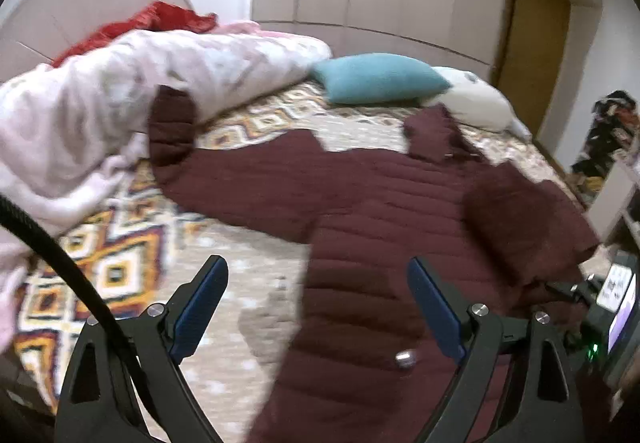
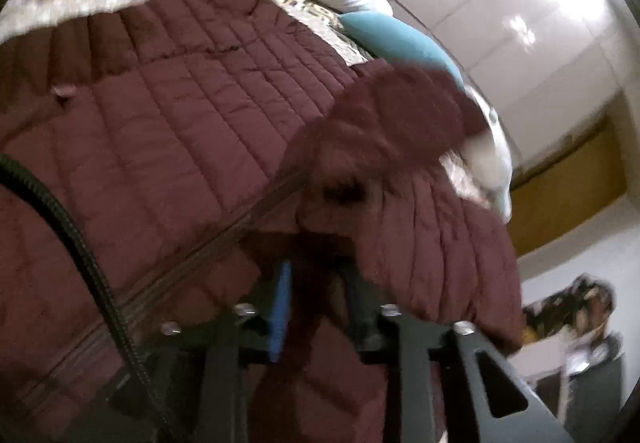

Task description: Fold large clothes

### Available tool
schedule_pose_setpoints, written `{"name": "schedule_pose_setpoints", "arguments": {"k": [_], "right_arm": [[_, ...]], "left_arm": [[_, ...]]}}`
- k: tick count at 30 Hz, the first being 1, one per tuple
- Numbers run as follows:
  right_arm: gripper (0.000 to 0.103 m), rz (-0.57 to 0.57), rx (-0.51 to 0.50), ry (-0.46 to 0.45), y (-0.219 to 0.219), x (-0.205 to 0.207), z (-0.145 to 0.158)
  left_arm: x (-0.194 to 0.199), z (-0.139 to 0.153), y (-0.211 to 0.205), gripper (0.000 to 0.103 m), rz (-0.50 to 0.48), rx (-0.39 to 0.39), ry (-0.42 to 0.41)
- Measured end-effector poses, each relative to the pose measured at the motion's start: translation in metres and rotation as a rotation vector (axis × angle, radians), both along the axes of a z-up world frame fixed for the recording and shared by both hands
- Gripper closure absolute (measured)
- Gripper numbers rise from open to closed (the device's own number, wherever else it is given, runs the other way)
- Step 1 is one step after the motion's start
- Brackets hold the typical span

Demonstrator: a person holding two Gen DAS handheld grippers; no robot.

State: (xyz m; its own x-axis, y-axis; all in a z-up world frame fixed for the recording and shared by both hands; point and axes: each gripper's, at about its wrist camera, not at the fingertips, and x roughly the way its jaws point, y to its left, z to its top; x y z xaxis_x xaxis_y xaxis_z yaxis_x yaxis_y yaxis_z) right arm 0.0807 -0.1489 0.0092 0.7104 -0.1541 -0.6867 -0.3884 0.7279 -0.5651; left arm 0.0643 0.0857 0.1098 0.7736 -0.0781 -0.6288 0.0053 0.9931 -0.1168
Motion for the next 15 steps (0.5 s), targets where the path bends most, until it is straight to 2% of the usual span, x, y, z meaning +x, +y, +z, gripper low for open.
{"name": "schedule_pose_setpoints", "arguments": {"k": [2, 4, 6, 8, 11, 15], "right_arm": [[0.064, -0.035, 0.07, 0.008, -0.013, -0.012, 0.01], [0.062, -0.08, 0.151, 0.026, -0.029, -0.021, 0.018], [0.058, -0.133, 0.24, 0.037, -0.046, -0.03, 0.024], [0.057, -0.199, 0.366, 0.052, -0.068, -0.034, 0.032], [0.055, -0.257, 0.51, 0.062, -0.092, -0.042, 0.039], [0.051, -0.276, 0.582, 0.049, -0.104, -0.058, 0.047]], "left_arm": [[0.009, 0.002, -0.024, 0.013, -0.064, -0.038, 0.004], [0.017, 0.003, -0.05, 0.013, -0.126, -0.043, 0.006], [0.028, 0.0, -0.082, 0.013, -0.199, -0.036, 0.016], [0.042, -0.01, -0.115, 0.013, -0.25, 0.009, 0.05], [0.061, -0.027, -0.134, 0.013, -0.224, 0.046, 0.097], [0.076, -0.044, -0.111, 0.013, -0.114, 0.019, 0.134]]}}
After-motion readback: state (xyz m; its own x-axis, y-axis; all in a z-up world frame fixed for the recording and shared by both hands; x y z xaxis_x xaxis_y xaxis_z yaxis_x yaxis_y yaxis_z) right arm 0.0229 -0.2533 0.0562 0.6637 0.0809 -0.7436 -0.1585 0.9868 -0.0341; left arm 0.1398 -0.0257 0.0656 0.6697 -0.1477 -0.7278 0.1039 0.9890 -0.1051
